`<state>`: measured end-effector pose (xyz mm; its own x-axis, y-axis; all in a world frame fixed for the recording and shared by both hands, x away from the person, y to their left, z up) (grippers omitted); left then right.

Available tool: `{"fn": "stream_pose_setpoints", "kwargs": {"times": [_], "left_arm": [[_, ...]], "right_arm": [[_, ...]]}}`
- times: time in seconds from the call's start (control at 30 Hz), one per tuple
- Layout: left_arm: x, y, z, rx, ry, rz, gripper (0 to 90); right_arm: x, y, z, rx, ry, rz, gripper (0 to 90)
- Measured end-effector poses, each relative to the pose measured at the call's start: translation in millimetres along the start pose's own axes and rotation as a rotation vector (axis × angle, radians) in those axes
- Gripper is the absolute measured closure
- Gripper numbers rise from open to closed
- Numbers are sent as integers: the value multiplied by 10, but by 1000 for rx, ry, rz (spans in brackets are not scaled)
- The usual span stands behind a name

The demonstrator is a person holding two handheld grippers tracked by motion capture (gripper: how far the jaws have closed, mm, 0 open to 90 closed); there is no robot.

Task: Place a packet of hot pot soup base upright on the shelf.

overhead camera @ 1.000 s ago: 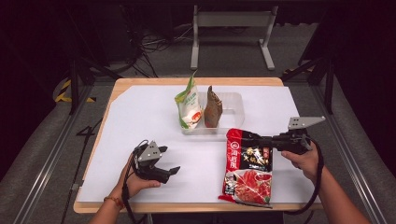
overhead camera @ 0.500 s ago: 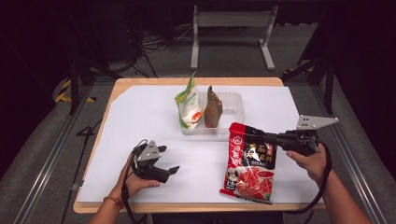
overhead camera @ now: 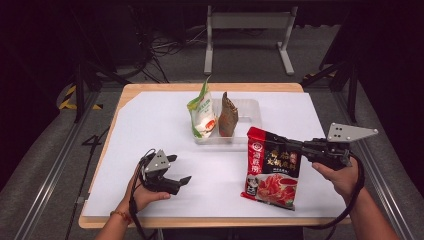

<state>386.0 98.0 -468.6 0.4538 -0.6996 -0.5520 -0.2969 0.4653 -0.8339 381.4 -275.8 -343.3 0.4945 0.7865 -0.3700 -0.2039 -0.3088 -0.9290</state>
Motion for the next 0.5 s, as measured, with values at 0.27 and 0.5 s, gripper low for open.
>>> {"fn": "stream_pose_setpoints", "kwargs": {"times": [0.27, 0.5], "left_arm": [[-2, -1, 3, -2, -1, -1, 139], [-9, -2, 15, -8, -3, -6, 139]], "right_arm": [[-25, -60, 22, -27, 46, -9, 874], [-40, -89, 20, -29, 76, -14, 875]]}}
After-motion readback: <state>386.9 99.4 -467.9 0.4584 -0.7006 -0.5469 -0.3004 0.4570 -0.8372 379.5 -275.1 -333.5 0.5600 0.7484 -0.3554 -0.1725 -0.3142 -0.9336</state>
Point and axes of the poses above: each handheld gripper's, and its own axes: x roughly forward along the jaws, y roughly out of its underside, z roughly to its left, the point moved 7 cm from there along x, roughly forward along the jaws
